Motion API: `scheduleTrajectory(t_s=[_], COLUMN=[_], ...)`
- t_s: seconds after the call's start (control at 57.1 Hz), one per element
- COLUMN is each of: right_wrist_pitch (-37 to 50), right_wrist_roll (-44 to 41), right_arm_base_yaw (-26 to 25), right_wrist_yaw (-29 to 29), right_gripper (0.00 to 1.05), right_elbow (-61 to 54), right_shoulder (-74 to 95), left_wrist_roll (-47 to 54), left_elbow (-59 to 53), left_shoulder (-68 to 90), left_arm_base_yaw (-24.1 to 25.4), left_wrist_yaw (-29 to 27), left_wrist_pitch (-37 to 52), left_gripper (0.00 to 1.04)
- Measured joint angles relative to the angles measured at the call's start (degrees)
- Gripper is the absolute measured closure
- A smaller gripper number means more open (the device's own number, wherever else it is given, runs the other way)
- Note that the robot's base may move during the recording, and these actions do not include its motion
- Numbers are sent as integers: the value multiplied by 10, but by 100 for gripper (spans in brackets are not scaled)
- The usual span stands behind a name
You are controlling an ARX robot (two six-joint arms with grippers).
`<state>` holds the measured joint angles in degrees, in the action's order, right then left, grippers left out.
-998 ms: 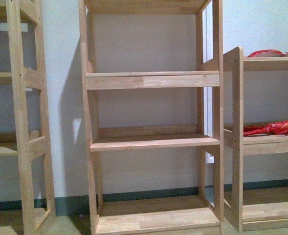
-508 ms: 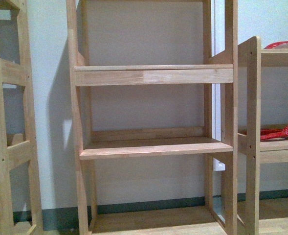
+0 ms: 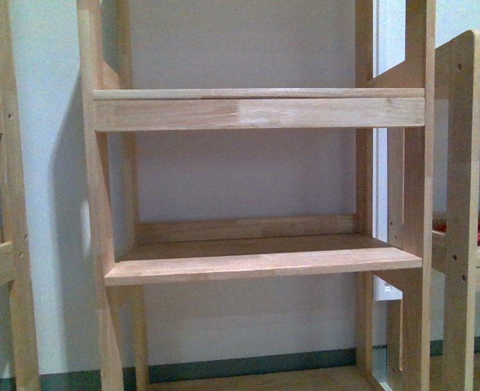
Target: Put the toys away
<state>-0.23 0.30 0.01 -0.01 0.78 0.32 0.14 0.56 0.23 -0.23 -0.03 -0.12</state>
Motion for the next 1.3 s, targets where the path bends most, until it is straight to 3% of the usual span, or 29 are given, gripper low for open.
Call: scheduleTrajectory(t_s=[1.296], right_wrist_pitch=[0], right_wrist_roll=[0], right_arm_base_yaw=[0], right_wrist_yaw=[0], right_gripper=[99], right_elbow=[0], right_shoulder=[0], left_wrist_roll=[0], left_elbow=[0], left_shoulder=[1], left_arm_base_yaw=[0], left_wrist_yaw=[0], left_wrist_pitch=[0], left_gripper=[6])
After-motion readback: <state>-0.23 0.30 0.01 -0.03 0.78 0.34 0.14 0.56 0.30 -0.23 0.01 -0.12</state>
